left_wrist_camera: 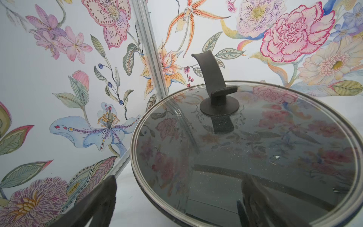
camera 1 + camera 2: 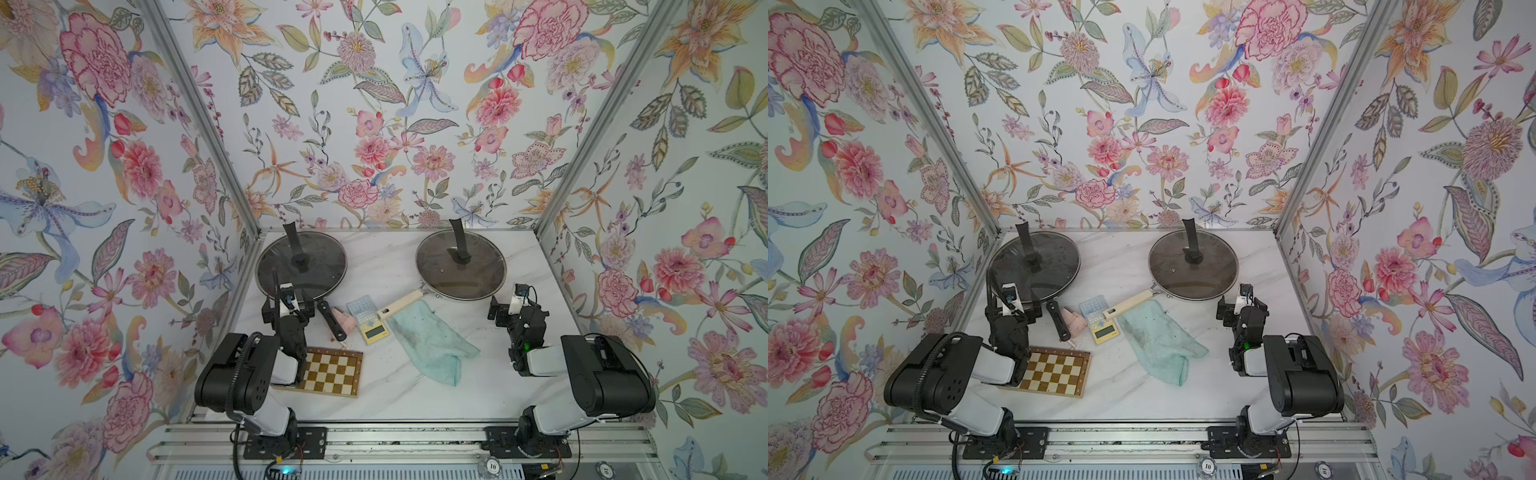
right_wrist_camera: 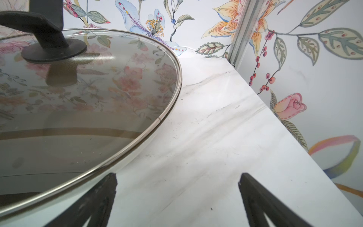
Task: Wipe the pot lid with a cloth
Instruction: Reset both arms
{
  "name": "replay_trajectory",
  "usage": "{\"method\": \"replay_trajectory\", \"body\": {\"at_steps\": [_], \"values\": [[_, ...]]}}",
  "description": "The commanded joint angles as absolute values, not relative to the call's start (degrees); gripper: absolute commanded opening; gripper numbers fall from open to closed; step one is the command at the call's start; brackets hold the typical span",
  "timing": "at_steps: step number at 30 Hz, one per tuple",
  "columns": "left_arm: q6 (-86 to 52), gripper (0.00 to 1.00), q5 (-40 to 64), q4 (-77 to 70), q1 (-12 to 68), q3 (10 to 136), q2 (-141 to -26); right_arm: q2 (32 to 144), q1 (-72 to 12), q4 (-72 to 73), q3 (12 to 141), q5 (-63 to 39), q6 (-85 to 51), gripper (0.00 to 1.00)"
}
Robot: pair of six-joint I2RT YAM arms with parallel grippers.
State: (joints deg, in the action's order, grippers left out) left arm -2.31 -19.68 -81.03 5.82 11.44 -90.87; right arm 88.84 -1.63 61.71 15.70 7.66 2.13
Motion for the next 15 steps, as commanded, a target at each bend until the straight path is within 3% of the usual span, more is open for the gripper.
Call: {"method": "replay_trajectory", "body": {"at_steps": [1,15], "values": [[-1.6,0.99,-19.1,-82.2,5.4,11.5,-90.7,88.7,-1.9,63.6,16.7,6.3,1.3,0.99],[-1.6,1.00,-19.2,-82.1,5.3,11.6,-90.7,88.8,-1.5,63.0,17.0,5.5,1.1,0.99]]}}
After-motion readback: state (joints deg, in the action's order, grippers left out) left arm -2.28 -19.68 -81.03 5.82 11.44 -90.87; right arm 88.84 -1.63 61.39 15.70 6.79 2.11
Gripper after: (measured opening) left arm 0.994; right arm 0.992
